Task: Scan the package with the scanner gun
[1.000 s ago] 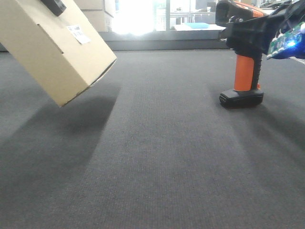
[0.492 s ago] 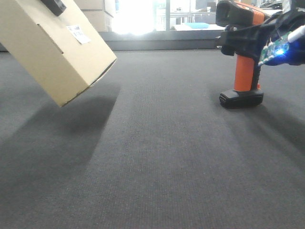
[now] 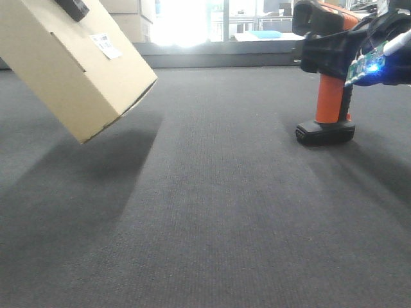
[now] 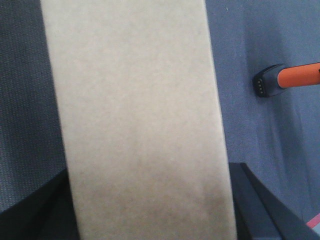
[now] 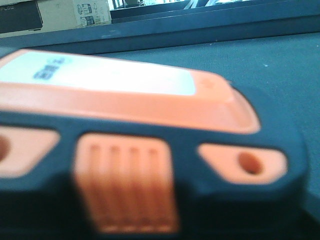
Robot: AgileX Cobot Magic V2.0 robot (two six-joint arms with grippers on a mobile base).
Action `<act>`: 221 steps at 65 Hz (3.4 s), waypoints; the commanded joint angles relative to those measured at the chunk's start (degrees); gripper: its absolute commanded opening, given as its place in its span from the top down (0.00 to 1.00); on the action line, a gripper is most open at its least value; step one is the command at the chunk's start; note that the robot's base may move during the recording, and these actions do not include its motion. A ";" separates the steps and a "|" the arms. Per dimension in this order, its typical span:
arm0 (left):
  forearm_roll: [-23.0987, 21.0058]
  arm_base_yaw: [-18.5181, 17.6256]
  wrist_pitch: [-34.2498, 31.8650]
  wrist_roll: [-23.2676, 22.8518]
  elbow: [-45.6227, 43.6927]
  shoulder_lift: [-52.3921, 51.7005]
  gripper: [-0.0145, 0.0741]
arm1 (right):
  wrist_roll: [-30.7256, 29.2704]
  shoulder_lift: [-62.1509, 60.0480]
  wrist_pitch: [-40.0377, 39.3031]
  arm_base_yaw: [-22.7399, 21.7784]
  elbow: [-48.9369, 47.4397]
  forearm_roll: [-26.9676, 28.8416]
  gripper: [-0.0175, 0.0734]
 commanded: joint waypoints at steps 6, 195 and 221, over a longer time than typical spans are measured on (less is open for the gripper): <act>-1.37 -0.03 -0.08 0.08 -0.09 -0.95 0.96 | -0.06 -0.04 -0.85 0.10 -0.36 0.11 0.65; 1.49 -0.03 -0.08 -0.57 -0.09 -0.95 0.96 | -13.64 -10.34 40.82 -3.57 -29.69 -19.67 0.97; 1.37 -0.03 -0.08 -0.57 -0.09 -0.95 0.96 | -13.64 -9.79 40.82 -3.94 -29.87 -26.63 0.97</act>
